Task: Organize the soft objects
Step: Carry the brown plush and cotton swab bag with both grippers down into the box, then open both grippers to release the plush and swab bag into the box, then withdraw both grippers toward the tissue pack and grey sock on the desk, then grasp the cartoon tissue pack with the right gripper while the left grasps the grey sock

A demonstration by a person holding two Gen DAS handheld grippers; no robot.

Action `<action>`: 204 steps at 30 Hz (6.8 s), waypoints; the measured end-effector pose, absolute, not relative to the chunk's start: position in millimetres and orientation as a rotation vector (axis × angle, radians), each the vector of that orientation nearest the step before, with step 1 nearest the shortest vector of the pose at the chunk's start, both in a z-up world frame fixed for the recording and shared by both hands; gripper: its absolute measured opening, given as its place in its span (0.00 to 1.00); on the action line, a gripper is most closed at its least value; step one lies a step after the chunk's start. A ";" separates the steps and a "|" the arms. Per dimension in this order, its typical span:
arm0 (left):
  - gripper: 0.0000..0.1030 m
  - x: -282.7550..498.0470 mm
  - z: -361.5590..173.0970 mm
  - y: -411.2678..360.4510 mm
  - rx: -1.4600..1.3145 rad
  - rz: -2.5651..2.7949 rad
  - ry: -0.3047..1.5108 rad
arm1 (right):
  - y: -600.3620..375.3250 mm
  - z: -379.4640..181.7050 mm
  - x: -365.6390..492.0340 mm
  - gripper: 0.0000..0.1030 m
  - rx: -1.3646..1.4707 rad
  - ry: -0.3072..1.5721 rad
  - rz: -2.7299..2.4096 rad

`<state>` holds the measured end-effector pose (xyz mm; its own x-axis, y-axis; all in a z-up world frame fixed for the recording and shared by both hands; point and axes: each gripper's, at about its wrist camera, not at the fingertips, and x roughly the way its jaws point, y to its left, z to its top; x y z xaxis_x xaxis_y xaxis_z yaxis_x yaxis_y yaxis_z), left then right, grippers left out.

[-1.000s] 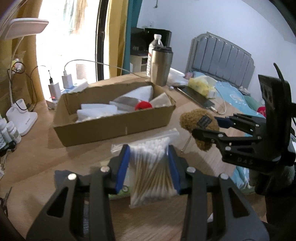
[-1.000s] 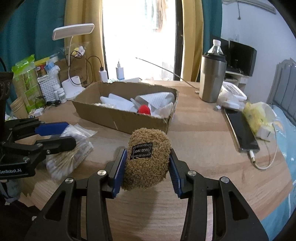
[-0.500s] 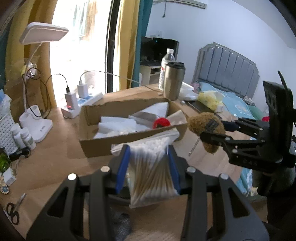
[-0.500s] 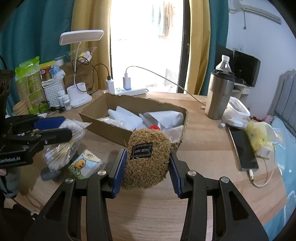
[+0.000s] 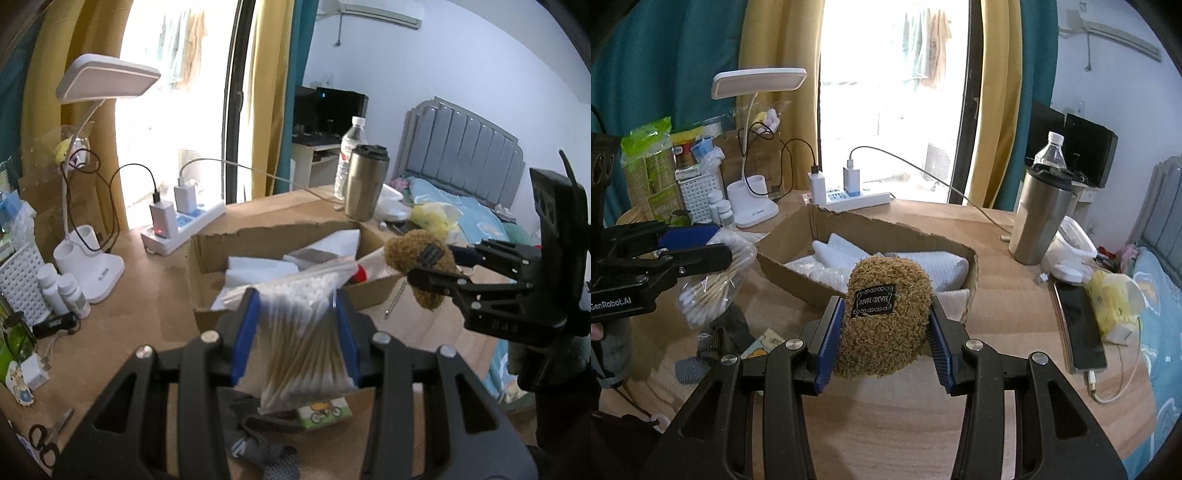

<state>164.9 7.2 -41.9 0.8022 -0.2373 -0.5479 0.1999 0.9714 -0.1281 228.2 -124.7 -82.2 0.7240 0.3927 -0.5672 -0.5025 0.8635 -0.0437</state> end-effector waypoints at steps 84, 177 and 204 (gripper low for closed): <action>0.42 294.4 -105.2 42.4 -0.057 -0.201 0.790 | -73.3 -141.3 323.5 0.45 -0.194 0.787 0.584; 0.66 126.8 -112.2 90.8 -0.183 -0.120 0.743 | -18.2 -162.5 211.7 0.69 -0.254 0.789 0.630; 0.66 140.6 -132.8 55.3 -0.131 -0.134 0.838 | -56.4 -168.4 217.4 0.54 -0.174 0.788 0.624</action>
<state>140.6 55.3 -132.8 0.6615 -0.1695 -0.7306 0.0667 0.9835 -0.1679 217.4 -56.4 -168.4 0.5371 0.4588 -0.7079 -0.5844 0.8075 0.0799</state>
